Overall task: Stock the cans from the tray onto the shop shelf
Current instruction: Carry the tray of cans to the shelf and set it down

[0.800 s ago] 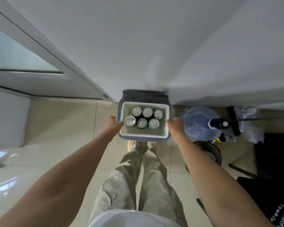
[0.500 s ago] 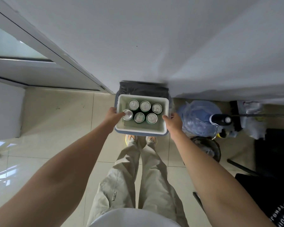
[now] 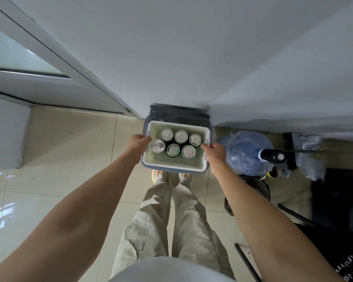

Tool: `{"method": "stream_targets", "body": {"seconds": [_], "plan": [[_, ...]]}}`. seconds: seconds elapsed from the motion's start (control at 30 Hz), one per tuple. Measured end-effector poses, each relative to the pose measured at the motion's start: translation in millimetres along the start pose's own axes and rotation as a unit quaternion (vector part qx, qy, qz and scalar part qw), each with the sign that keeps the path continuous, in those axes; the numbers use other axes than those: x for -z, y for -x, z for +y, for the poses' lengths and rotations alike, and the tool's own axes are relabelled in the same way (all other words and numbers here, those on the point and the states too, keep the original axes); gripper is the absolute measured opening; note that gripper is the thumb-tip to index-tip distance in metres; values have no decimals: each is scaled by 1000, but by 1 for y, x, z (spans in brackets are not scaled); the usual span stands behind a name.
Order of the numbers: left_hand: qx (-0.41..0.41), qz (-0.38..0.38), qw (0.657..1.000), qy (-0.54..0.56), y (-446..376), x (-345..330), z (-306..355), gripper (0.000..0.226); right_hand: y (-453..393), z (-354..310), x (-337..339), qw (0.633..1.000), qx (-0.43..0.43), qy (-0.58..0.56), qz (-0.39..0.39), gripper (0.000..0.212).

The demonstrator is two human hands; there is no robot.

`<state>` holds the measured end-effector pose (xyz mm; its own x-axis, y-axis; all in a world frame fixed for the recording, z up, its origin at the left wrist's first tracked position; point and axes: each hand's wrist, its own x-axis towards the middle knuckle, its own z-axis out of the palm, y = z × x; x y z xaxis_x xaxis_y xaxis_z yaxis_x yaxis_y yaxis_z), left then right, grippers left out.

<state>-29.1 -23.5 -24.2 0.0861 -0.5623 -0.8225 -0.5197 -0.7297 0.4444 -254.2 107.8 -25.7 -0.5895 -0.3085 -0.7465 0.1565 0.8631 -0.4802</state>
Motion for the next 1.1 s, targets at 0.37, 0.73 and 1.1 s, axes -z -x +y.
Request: {"method": "stream_targets", "body": {"seconds": [0.37,0.73,1.1], "plan": [[65,-26,993,94,15,27,-15,46,10,-28,7,998,-47,-28,-29,41],[23,92,979,180,80,90,-82,30,83,-91,-37,981,103,161,-8,77],[63,243,887,386,146,183,-187,68,197,-133,-147,923,235,278,-120,56]]}}
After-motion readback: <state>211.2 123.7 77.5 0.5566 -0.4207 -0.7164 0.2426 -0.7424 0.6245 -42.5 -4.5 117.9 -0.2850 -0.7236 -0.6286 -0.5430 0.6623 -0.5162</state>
